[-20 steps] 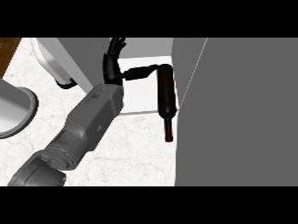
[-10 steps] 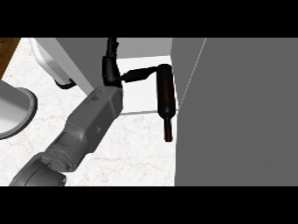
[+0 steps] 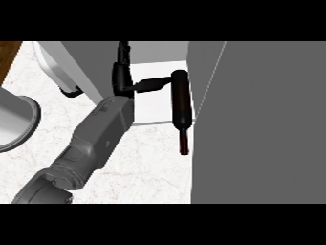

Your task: Pick up the wine, place it into the cabinet and close the cabinet

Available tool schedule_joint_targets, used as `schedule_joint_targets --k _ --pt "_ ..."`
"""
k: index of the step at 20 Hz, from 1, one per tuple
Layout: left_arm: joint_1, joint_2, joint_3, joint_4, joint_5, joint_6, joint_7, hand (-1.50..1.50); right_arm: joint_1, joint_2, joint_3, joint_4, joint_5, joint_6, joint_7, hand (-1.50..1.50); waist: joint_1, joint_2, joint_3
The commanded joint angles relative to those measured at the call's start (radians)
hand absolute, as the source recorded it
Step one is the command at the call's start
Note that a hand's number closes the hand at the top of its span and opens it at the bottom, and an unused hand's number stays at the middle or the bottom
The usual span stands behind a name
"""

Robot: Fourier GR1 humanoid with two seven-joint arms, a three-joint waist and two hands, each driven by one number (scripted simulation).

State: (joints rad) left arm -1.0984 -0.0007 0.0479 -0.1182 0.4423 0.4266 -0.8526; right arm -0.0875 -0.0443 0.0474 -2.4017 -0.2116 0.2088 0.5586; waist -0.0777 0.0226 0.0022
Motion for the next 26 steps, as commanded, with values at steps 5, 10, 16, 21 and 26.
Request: schedule_joint_targets --k 5,10,16,21,26 --pt "0.056 0.001 0.003 0.019 -0.005 -0.082 -0.039 -1.5 -0.067 -0.001 0.02 -0.04 -0.02 -0.037 0.085 -1.5 0.012 0.003 -0.005" --pt "0.087 0.001 -0.019 0.017 0.019 -0.095 -0.065 -1.5 -0.043 -0.009 -0.001 -0.028 -0.029 -0.016 0.039 -1.5 0.003 -0.004 -0.004" --pt "0.104 0.001 -0.025 -0.012 0.074 -0.158 -0.06 -1.5 -0.024 0.013 0.032 -0.021 -0.009 -0.032 0.033 -1.5 0.011 -0.011 -0.003" --pt "0.106 0.001 -0.075 -0.045 0.13 -0.178 -0.018 -1.5 -0.031 0.01 0.017 -0.031 -0.034 -0.041 0.05 -1.5 0.018 -0.018 -0.003" --pt "0.204 0.001 -0.19 -0.134 0.215 -0.151 -0.032 -1.5 -0.07 0.0 0.017 -0.037 -0.019 -0.064 0.083 -1.5 0.008 -0.023 -0.003"
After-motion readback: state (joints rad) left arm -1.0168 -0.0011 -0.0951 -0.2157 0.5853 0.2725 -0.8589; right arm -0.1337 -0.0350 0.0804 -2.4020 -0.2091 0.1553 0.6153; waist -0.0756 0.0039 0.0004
